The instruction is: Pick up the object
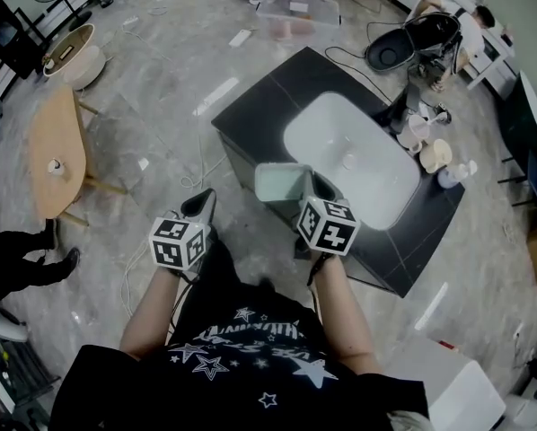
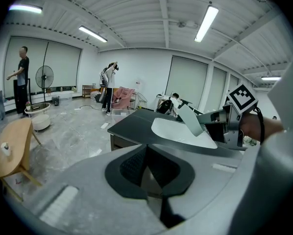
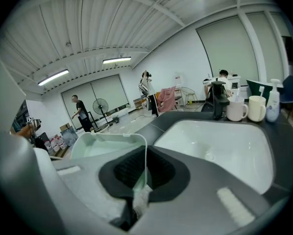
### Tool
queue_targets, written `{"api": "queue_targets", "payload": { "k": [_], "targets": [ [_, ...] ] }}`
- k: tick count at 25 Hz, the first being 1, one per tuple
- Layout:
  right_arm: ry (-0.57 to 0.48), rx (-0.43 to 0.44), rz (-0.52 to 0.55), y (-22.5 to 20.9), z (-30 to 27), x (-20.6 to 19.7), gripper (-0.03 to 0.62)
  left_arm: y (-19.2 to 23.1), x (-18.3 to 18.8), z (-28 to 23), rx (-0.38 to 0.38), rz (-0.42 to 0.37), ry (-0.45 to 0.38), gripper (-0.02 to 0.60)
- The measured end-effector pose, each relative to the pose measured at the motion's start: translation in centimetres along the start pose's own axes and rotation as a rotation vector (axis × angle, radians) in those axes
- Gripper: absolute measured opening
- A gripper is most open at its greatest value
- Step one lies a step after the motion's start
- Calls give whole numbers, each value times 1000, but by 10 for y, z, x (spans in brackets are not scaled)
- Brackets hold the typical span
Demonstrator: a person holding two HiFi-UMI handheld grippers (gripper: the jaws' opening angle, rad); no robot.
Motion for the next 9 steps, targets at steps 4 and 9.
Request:
{"api": "queue_targets", "payload": {
  "k": [4,9],
  "targets": [
    [0,-4,-5,-7,17,-8,11,-15,4,11,1,-8,-26,9],
    [3,-4,1,-19,37,-24,11,-39,-7,24,-4,-18,-42,10]
  ]
}}
Point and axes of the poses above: the fingertips, and each gripper's own axes: z backward along the fingers, y to its left, x out of its top, the point moved 4 cm from there along z, backward along the fingers, and after that the axes turned 5 degrees about x, right-handed, at the moved point
